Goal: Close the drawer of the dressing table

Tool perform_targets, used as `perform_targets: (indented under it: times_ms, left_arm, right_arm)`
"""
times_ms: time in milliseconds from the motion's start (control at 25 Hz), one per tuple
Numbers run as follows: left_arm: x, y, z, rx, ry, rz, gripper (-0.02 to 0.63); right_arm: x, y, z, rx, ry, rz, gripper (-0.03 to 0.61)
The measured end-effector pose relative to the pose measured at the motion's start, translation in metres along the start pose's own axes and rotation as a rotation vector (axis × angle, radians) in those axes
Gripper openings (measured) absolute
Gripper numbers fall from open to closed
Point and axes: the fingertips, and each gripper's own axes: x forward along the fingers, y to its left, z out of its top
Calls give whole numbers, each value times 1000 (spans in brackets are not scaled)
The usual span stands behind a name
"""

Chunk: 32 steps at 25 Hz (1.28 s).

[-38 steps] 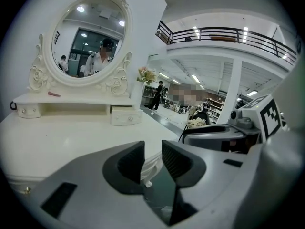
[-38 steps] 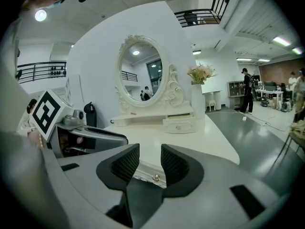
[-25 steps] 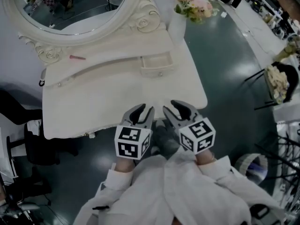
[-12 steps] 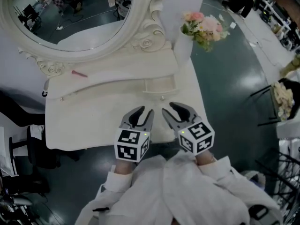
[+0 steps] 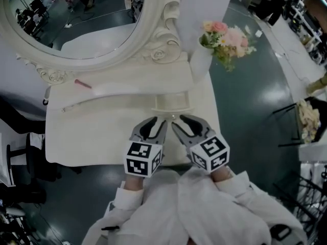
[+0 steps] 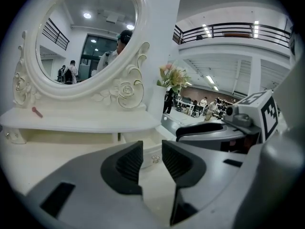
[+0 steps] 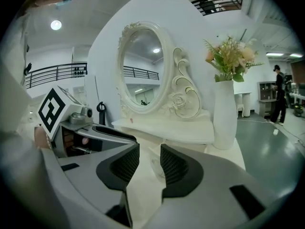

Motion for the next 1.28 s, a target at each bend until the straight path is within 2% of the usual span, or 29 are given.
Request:
perform_targets:
  times_ms: [520, 800, 1040, 1160, 1280]
  left_arm:
    - [15, 5, -7, -1, 35, -10, 107]
    - [18, 10, -10, -21, 53, -18, 107]
    - [18, 16, -10, 25, 66, -49, 107]
    - [19, 17, -5, 49, 58, -90, 107]
    - [18, 23, 2, 63, 48, -102, 109]
  right_arm:
    - [4, -21, -10, 4, 37, -17, 130]
    - [6, -26, -11, 60, 36, -23, 130]
    - [10, -26, 1, 90, -14, -38, 130]
    - [9, -30, 11, 86, -46, -76, 130]
    - [10, -35, 10, 96, -37, -105, 130]
